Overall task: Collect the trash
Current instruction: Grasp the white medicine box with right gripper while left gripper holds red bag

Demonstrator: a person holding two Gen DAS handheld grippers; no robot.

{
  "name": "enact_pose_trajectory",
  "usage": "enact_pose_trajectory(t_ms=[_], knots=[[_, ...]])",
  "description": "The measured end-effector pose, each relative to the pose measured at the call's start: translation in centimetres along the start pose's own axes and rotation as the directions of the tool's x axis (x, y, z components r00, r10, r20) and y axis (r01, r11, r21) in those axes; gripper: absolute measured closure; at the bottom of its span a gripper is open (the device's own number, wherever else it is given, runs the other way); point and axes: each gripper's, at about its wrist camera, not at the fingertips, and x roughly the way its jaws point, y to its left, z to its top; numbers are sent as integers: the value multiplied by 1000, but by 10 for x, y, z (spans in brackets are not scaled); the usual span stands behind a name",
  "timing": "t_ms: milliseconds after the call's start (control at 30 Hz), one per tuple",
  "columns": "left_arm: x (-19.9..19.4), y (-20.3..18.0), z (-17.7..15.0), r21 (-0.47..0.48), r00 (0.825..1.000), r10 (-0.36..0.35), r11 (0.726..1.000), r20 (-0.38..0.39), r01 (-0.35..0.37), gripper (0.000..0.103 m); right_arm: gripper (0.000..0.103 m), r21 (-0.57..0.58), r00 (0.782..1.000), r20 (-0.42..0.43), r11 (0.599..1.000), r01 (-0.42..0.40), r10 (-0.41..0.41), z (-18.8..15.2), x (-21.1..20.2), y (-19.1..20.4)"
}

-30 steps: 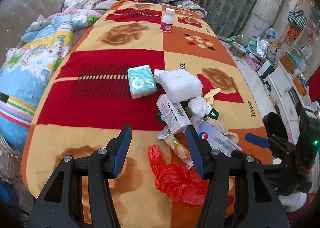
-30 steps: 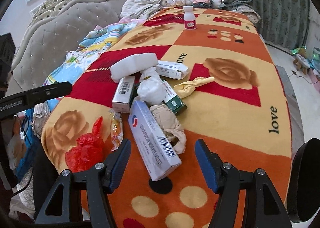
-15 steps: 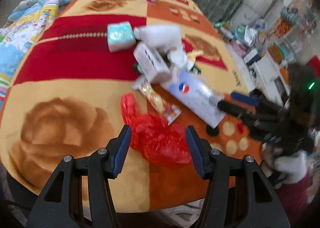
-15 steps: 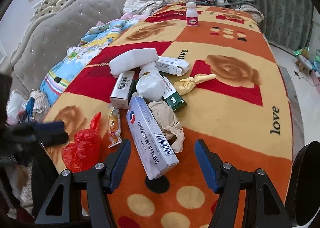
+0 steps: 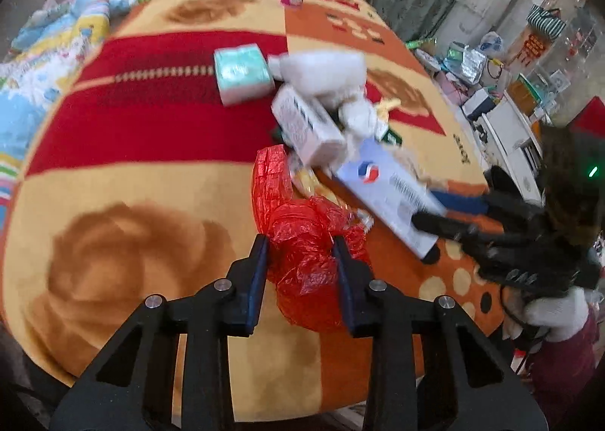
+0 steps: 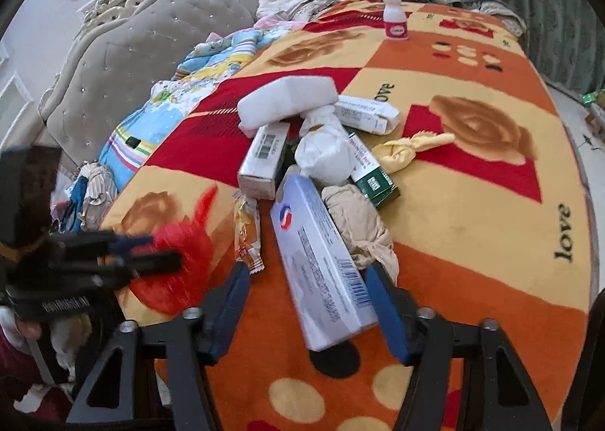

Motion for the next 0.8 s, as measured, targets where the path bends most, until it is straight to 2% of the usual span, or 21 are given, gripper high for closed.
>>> enact_pose_trajectory(t_ms=[100,167,233,333,433,633,800], knots=[[-7,3,6,-2,999,7,1000,33,-7,73,61,-15,999,-40,1000,-5,4,-6,7,2],[-10,3,10,0,999,10,1000,47,-10,73,67,-4,996,-72,998,-59,58,-12,10,4],[-11,4,12,-4,999,7,1000,50,-6,73,68,13,991,-85,994,-105,106,-16,12,6],[-11,2,12,1,998,17,1000,58,-17,73,67,-2,995,-72,997,-75,75,-16,11,11],[-14,4,10,1,998,19,1000,60,-19,73,61,11,996,-71,998,-56,57,-10,12,12],[-15,8,9,-18,998,22,1000,64,-21,73,57,-64,995,-101,998,2,-8,-9,32,35],[-14,4,8,-17,998,9,1000,62,-8,73,51,-51,992,-120,998,44,-50,2,48,39]])
